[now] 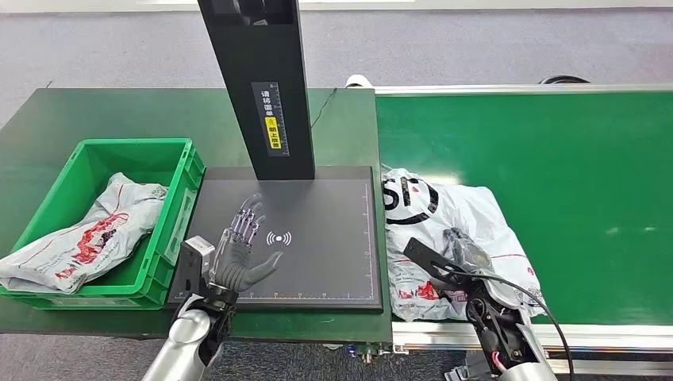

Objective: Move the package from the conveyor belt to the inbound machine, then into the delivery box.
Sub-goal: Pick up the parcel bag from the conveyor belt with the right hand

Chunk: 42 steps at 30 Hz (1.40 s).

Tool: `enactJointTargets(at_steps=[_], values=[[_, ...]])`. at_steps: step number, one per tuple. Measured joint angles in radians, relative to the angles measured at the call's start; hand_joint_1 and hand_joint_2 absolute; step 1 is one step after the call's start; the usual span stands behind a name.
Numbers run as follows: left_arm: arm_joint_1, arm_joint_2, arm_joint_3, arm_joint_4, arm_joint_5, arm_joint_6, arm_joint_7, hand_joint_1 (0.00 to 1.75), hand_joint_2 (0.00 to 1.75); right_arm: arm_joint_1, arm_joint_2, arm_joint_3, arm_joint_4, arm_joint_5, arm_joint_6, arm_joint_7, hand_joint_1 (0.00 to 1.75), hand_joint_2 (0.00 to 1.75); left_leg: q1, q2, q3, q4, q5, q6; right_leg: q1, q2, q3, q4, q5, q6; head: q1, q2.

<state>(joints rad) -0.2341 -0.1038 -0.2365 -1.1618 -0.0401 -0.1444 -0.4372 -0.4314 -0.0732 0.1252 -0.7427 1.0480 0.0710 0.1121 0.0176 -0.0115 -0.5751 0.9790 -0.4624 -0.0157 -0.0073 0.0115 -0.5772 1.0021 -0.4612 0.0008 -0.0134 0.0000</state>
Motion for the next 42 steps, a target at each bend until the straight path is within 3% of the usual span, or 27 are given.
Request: enactJointTargets(at_steps=[2,6,7,35,37,42], values=[[0.000,-0.002,0.000,0.001,0.000,0.003,0.006,0.00,1.75,-0.018,-0.002,-0.004,0.029,0.010,0.000,0.018,0.00,1.75,0.000,0.000,0.000,0.000,0.000,0.000,0.000,0.000,0.000,0.000,0.000,0.000,0.000,0.000],[0.000,-0.003,0.000,0.001,0.000,0.006,0.009,0.00,1.75,-0.036,-0.002,-0.007,0.062,0.010,0.019,0.010,1.68,1.75,0.000,0.000,0.000,0.000,0.000,0.000,0.000,0.000,0.001,0.000,0.000,0.000,0.000,0.000],[0.000,-0.003,0.000,0.001,0.000,0.006,0.009,0.00,1.75,-0.039,-0.002,-0.008,0.068,0.008,0.025,0.004,1.75,1.75,0.000,0.000,0.000,0.000,0.000,0.000,0.000,0.000,0.001,0.000,0.000,0.000,0.000,0.000],[0.007,-0.002,0.000,0.000,0.006,0.004,0.018,0.00,1.75,-0.050,-0.002,-0.010,0.083,-0.014,0.019,-0.071,1.75,1.75,0.000,0.000,0.001,0.000,0.000,0.000,0.000,0.000,0.002,0.000,0.000,0.000,0.000,0.000],[0.013,-0.001,0.000,-0.005,0.007,0.004,0.017,0.00,1.75,-0.045,-0.001,-0.009,0.078,-0.025,-0.028,-0.095,1.75,1.75,0.000,0.000,0.001,0.000,0.000,0.000,0.000,0.000,0.002,0.000,0.000,0.000,0.000,0.000],[0.060,0.006,0.008,-0.053,0.011,0.009,0.011,0.00,1.75,-0.008,0.022,-0.049,-0.031,-0.160,-0.284,-0.211,1.75,1.75,0.000,0.000,0.000,0.000,0.000,0.000,0.000,0.000,0.000,0.000,0.000,0.000,0.000,0.000]])
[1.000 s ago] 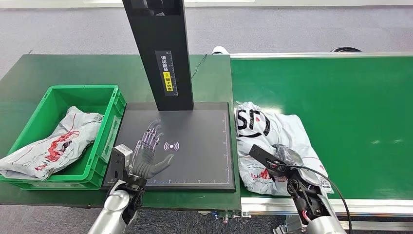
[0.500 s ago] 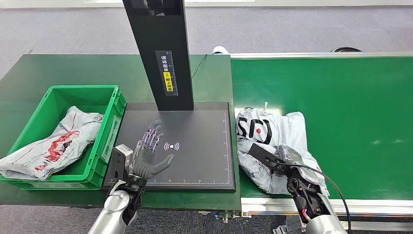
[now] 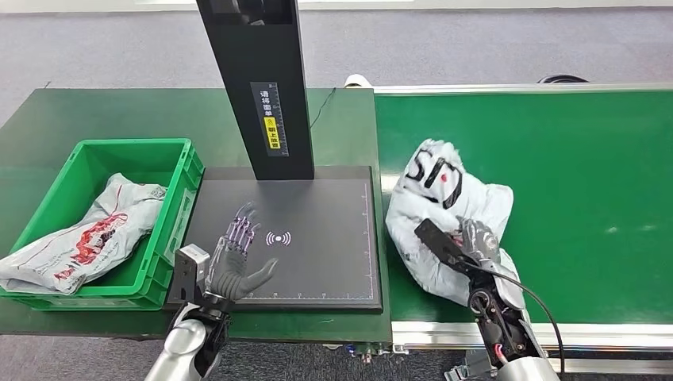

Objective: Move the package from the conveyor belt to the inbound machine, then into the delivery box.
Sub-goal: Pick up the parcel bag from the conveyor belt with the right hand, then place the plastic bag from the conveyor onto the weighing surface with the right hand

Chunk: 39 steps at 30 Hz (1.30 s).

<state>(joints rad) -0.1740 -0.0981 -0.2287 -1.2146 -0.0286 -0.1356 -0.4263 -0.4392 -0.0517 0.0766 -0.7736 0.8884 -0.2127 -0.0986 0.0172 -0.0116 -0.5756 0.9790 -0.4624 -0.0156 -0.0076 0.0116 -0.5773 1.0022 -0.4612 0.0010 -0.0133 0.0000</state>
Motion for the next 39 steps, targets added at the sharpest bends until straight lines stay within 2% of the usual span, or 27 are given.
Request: enactJointTargets(at_steps=[7,10,18,21,23,26,29,36,39], values=[[0.014,0.004,0.007,-0.021,0.012,0.000,-0.018,0.00,1.75,0.065,0.042,-0.063,-0.241,-0.182,-0.193,-0.207,1.75,1.75,0.000,0.000,0.000,0.000,0.000,0.000,0.000,0.000,0.000,0.000,0.000,0.000,0.000,0.000],[0.013,0.005,0.007,-0.022,0.016,0.000,-0.025,0.00,1.75,0.097,0.057,-0.079,-0.331,-0.227,-0.251,-0.263,1.75,1.75,0.000,0.000,0.000,0.000,0.000,0.000,0.000,0.000,0.000,0.000,0.000,0.000,0.000,0.000],[0.013,0.005,0.007,-0.022,0.018,0.001,-0.029,0.00,1.75,0.145,0.073,-0.098,-0.468,-0.261,-0.281,-0.299,1.75,1.75,0.000,0.000,0.000,0.000,0.000,0.000,0.000,0.000,0.000,0.000,0.000,0.000,0.000,0.000],[0.013,0.006,0.007,-0.025,0.017,0.016,-0.049,0.00,1.75,0.156,0.077,-0.100,-0.495,-0.304,-0.287,-0.345,1.75,1.75,0.000,0.000,0.000,0.000,0.000,0.000,0.000,0.000,0.000,0.000,0.000,0.000,0.000,0.000],[0.013,0.006,0.007,-0.033,0.015,0.037,-0.072,0.00,1.75,0.165,0.080,-0.100,-0.519,-0.366,-0.250,-0.388,1.75,1.75,0.000,0.000,0.000,0.000,0.000,0.000,0.000,0.000,0.000,0.000,0.000,0.000,0.000,0.000],[0.011,0.006,0.009,-0.049,0.018,0.066,-0.109,0.00,1.75,0.173,0.081,-0.084,-0.551,-0.467,-0.094,-0.428,1.75,1.75,0.000,0.000,0.000,0.000,0.000,0.000,0.000,0.000,-0.001,0.000,0.000,0.000,0.000,0.000],[0.005,0.007,0.011,-0.063,0.030,0.080,-0.133,0.00,1.75,0.172,0.080,-0.044,-0.565,-0.498,0.033,-0.442,1.75,1.75,0.000,0.000,0.000,0.000,0.000,0.000,0.000,0.000,-0.001,0.000,0.000,0.000,0.000,0.000],[0.000,0.008,0.012,-0.072,0.038,0.086,-0.140,0.00,1.75,0.171,0.078,0.005,-0.570,-0.501,0.073,-0.448,1.75,1.75,0.000,0.000,0.000,0.000,0.000,0.000,0.000,0.000,0.000,0.000,0.000,0.000,0.000,0.000],[-0.002,0.008,0.012,-0.073,0.044,0.093,-0.152,0.00,1.75,0.166,0.070,0.032,-0.570,-0.473,0.137,-0.478,1.75,1.75,0.000,0.000,-0.001,0.000,0.000,0.000,0.000,0.000,0.000,0.000,0.000,0.000,0.000,0.000]])
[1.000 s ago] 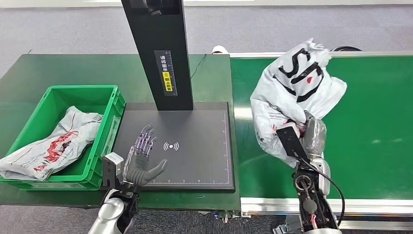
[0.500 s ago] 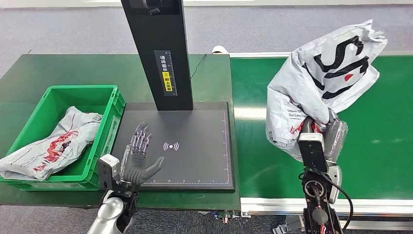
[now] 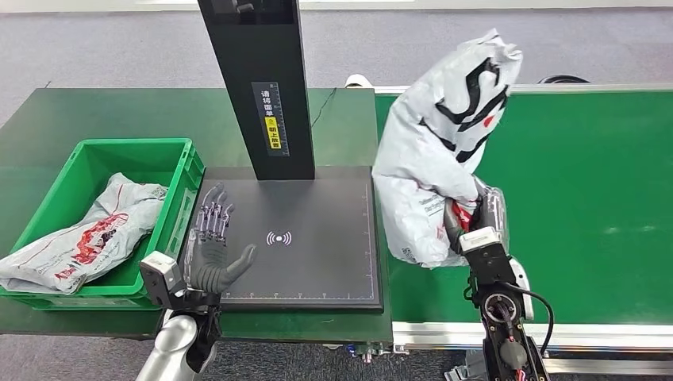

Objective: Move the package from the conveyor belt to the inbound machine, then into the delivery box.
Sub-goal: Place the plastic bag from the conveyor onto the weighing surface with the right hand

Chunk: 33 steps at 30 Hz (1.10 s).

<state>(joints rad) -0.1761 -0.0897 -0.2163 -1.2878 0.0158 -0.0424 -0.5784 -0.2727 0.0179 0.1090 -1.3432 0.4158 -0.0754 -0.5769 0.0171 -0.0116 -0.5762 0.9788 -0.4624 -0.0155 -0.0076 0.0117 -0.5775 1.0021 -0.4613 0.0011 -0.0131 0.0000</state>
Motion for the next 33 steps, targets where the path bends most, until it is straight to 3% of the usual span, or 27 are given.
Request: enactJointTargets(at_steps=[4,8,14,20,28,33], values=[[-0.013,0.004,-0.002,0.002,0.004,0.006,-0.006,0.00,1.75,-0.020,-0.015,0.092,0.002,0.080,0.106,-0.034,1.75,1.75,0.001,0.000,0.000,0.000,0.000,0.000,0.000,0.000,0.000,0.000,0.000,0.000,0.000,0.000],[-0.023,0.007,-0.005,0.007,0.007,0.008,-0.010,0.00,1.75,-0.058,-0.034,0.196,0.019,0.154,0.139,-0.028,1.75,1.75,0.001,0.000,0.000,0.000,0.000,0.000,0.001,0.000,0.000,0.000,0.000,0.000,0.000,0.000],[-0.028,0.012,-0.005,0.010,0.041,0.049,-0.021,0.00,1.75,-0.164,-0.077,0.360,0.109,0.343,0.130,0.071,1.75,1.75,0.001,0.000,0.000,0.000,0.000,0.000,0.000,0.000,0.000,0.000,0.000,0.000,0.000,0.000],[-0.035,0.010,0.007,0.010,0.079,0.116,-0.032,0.00,1.75,-0.268,-0.095,0.509,0.257,0.370,0.157,0.094,1.75,1.75,0.001,0.000,0.000,0.000,0.000,0.000,0.001,0.000,0.000,0.000,0.000,0.000,0.000,0.000],[-0.036,0.010,0.010,0.010,0.083,0.120,-0.032,0.00,1.75,-0.307,-0.098,0.565,0.326,0.370,0.160,0.095,1.75,1.75,0.001,0.000,0.000,0.000,0.000,0.000,0.001,0.000,0.000,0.000,0.000,0.000,0.000,0.000],[-0.043,0.010,0.010,0.010,0.088,0.163,-0.039,0.00,1.75,-0.342,-0.088,0.626,0.380,0.381,0.219,0.117,1.75,1.75,0.001,0.000,0.000,0.000,0.000,0.000,0.001,0.000,0.000,0.000,0.000,0.000,0.000,0.000]])
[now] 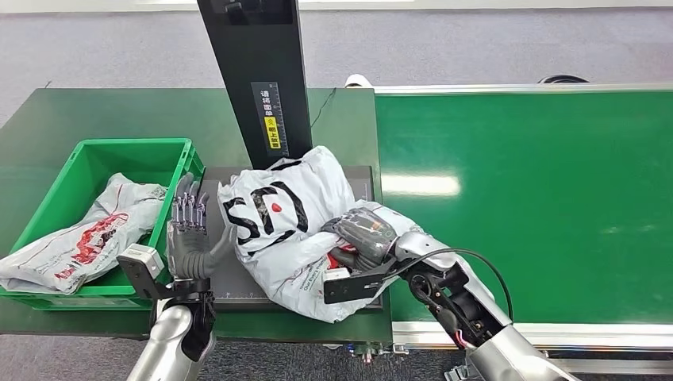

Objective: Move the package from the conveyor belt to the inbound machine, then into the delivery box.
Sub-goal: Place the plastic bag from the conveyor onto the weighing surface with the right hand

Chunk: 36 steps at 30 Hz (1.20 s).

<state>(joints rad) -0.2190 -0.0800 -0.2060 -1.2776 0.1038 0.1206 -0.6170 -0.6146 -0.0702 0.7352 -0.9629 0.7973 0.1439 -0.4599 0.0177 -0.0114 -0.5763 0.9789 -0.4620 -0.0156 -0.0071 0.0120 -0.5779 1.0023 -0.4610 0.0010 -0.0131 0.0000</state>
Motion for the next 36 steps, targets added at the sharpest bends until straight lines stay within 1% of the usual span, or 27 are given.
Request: enactJointTargets(at_steps=[4,6,9,12,14,18,20,22,26,28,30,36], values=[[-0.011,0.001,-0.007,0.003,-0.093,0.118,-0.017,0.00,1.75,-0.057,0.025,0.076,0.089,0.021,0.030,0.060,1.75,1.75,0.000,0.000,0.000,0.000,0.000,0.000,0.000,0.000,0.000,0.000,0.000,0.000,0.000,0.000],[-0.013,0.001,-0.013,0.008,-0.129,0.151,-0.018,0.00,1.75,-0.087,0.039,0.111,0.137,0.026,0.030,0.073,1.75,1.75,0.000,0.000,0.000,0.000,0.000,0.000,0.000,0.000,0.000,0.000,0.000,0.000,0.000,0.000],[-0.016,0.001,-0.020,0.017,-0.142,0.163,-0.019,0.00,1.75,-0.123,0.060,0.157,0.206,0.015,0.049,0.045,1.75,1.75,0.000,0.000,0.000,0.000,0.000,0.000,0.000,0.000,0.000,0.000,0.000,0.000,0.000,0.000],[-0.029,0.001,-0.029,0.028,-0.139,0.158,-0.019,0.00,1.75,-0.148,0.081,0.199,0.260,-0.011,0.106,0.006,1.75,1.75,0.000,0.000,0.000,0.000,0.000,0.000,0.000,0.000,0.000,0.000,0.000,0.000,0.000,0.000],[-0.040,0.000,-0.033,0.037,-0.137,0.153,-0.018,0.00,1.75,-0.162,0.095,0.228,0.287,-0.019,0.131,0.002,1.75,1.75,0.000,0.000,0.001,0.000,0.000,0.000,0.000,0.000,0.000,0.000,0.000,0.000,0.000,0.000],[-0.051,0.000,-0.037,0.053,-0.134,0.149,-0.014,0.00,1.75,-0.184,0.115,0.283,0.324,-0.023,0.146,0.003,1.75,1.75,0.000,0.001,0.003,0.000,0.000,0.000,0.000,0.001,0.001,0.000,0.000,0.000,0.000,0.000],[-0.054,0.000,-0.041,0.059,-0.132,0.146,-0.014,0.00,1.75,-0.189,0.121,0.304,0.335,-0.027,0.139,0.008,0.87,1.75,0.000,0.002,0.004,0.000,0.000,0.000,0.000,0.002,0.002,0.000,0.000,0.000,0.000,0.000],[-0.056,0.000,-0.044,0.064,-0.131,0.144,-0.014,0.00,1.75,-0.190,0.125,0.321,0.342,-0.029,0.105,0.024,0.00,1.75,0.000,0.002,0.005,0.000,0.000,0.000,0.000,0.002,0.003,0.000,0.000,0.000,0.000,0.000],[-0.049,0.000,-0.046,0.068,-0.135,0.145,-0.015,0.00,1.75,-0.175,0.127,0.340,0.349,-0.019,-0.055,0.045,0.00,1.75,0.000,0.002,0.005,0.000,0.000,0.000,0.000,0.002,0.004,0.000,0.000,0.000,0.000,0.000],[-0.043,0.000,-0.046,0.068,-0.135,0.145,-0.016,0.00,1.75,-0.167,0.126,0.342,0.349,-0.020,-0.104,0.037,0.00,1.75,0.000,0.002,0.005,0.000,0.000,0.000,0.000,0.002,0.004,0.000,0.000,0.000,0.000,0.000],[-0.039,0.000,-0.046,0.068,-0.135,0.144,-0.016,0.00,1.75,-0.161,0.126,0.342,0.349,-0.021,-0.122,0.032,0.00,1.75,0.000,0.002,0.005,0.000,0.000,0.000,0.000,0.002,0.004,0.000,0.000,0.000,0.000,0.000],[-0.037,0.000,-0.046,0.068,-0.135,0.144,-0.016,0.00,1.75,-0.158,0.126,0.342,0.349,-0.029,-0.129,0.030,0.00,1.75,0.000,0.002,0.005,0.000,0.000,0.000,0.000,0.002,0.004,0.000,0.000,0.000,0.000,0.000]])
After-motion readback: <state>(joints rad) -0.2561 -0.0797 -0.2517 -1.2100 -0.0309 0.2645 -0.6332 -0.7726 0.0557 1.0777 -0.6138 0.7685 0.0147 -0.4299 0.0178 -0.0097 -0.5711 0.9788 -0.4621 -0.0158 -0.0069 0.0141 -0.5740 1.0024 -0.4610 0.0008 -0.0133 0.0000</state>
